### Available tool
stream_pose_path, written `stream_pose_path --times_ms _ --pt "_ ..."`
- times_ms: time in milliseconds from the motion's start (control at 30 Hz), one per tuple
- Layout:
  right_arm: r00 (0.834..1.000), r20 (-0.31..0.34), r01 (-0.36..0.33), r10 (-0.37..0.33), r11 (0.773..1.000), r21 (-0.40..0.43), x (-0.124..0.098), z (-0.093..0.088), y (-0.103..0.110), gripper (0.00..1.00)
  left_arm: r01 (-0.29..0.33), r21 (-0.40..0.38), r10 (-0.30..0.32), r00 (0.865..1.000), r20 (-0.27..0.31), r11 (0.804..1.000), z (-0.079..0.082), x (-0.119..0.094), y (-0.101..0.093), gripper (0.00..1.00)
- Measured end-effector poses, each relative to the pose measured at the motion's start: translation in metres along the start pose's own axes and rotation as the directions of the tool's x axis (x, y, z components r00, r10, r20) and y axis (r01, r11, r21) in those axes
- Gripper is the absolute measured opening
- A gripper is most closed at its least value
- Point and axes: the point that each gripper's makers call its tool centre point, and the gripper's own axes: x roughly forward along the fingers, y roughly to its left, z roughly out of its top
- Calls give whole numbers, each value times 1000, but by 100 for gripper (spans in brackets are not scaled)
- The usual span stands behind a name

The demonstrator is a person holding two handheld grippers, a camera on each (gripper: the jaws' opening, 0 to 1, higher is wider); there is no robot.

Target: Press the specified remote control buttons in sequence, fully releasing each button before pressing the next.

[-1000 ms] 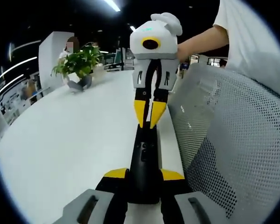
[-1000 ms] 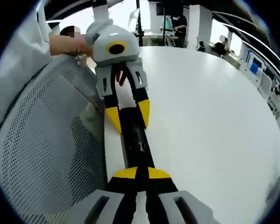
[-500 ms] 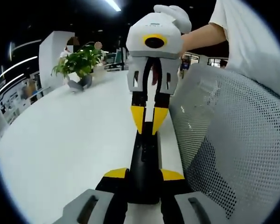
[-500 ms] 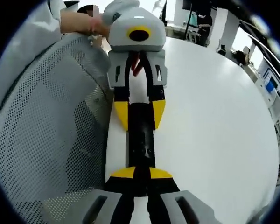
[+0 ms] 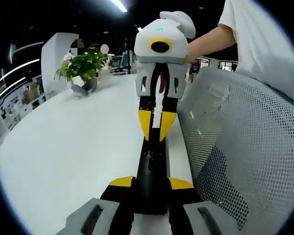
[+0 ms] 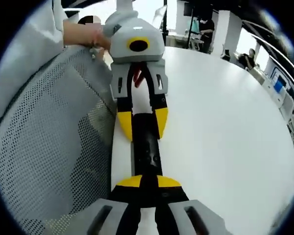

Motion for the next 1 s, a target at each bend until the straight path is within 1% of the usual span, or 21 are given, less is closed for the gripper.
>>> stream_pose_path --times_ms 67,100,133,167,300,367,400,433,500,567,600,633,667,733,767,800,833,900,933,967,1000 --pt "999 39 -4 3 999 41 0 1 0 7 0 0 0 1000 2 1000 0 0 0 24" --pt "1000 24 -1 0 1000 26 0 0 -1 7 0 1 0 1000 2 1000 0 0 0 24" --pt "1000 25 1 -1 1000 13 1 2 0 7 1 0 -1 1000 3 1000 0 0 0 24" --pt "1000 12 -2 2 1000 -14 2 2 0 8 1 -1 -1 1000 4 1000 0 0 0 24" --pt "999 -33 -31 28 996 -79 3 3 1 8 3 -2 -3 1000 6 1000 0 0 0 24" --pt "996 -80 -54 41 984 -168 4 3 3 8 3 -1 -3 1000 6 1000 1 0 0 25" --pt "992 -118 -67 44 977 -200 5 3 3 8 3 -1 -3 1000 6 1000 1 0 0 25" --pt "988 -150 -77 46 975 -208 5 2 3 8 3 0 -3 1000 5 1000 1 1 0 25" --pt "970 -236 -106 49 967 -233 7 2 4 8 3 1 -3 1000 3 1000 1 1 0 25" --pt "953 -302 -106 32 967 -231 7 2 3 8 2 0 -2 1000 3 1000 1 1 0 25" --pt "940 -340 -125 17 946 -299 9 2 4 7 2 0 -2 1000 4 1000 1 1 0 25" --pt "939 -345 -126 14 944 -305 9 3 4 7 2 0 -2 1000 4 1000 1 1 0 25" --pt "936 -353 -116 6 949 -292 10 2 5 7 1 0 -1 1000 4 1000 1 1 0 25" --pt "937 -351 -111 7 955 -276 10 2 4 8 0 1 0 1000 3 1000 1 1 0 25" --pt "940 -342 -97 10 966 -241 9 1 3 8 0 1 0 1000 3 1000 1 1 0 25" --pt "943 -332 -95 13 968 -231 9 1 3 7 1 1 -1 1000 3 1000 1 1 0 25" --pt "954 -298 -84 21 977 -198 9 2 2 7 1 1 -1 1000 3 1000 1 1 0 25" --pt "970 -241 -58 22 988 -146 8 2 2 7 1 1 -1 1000 4 1000 1 1 0 25" --pt "982 -186 -54 24 986 -155 7 3 3 8 1 1 -1 1000 4 1000 2 1 0 25" --pt "991 -133 -25 5 989 -145 5 3 2 8 0 1 0 1000 4 1000 1 1 0 25" --pt "995 -99 -8 -5 991 -136 5 3 2 8 0 1 0 1000 4 1000 1 1 0 25"
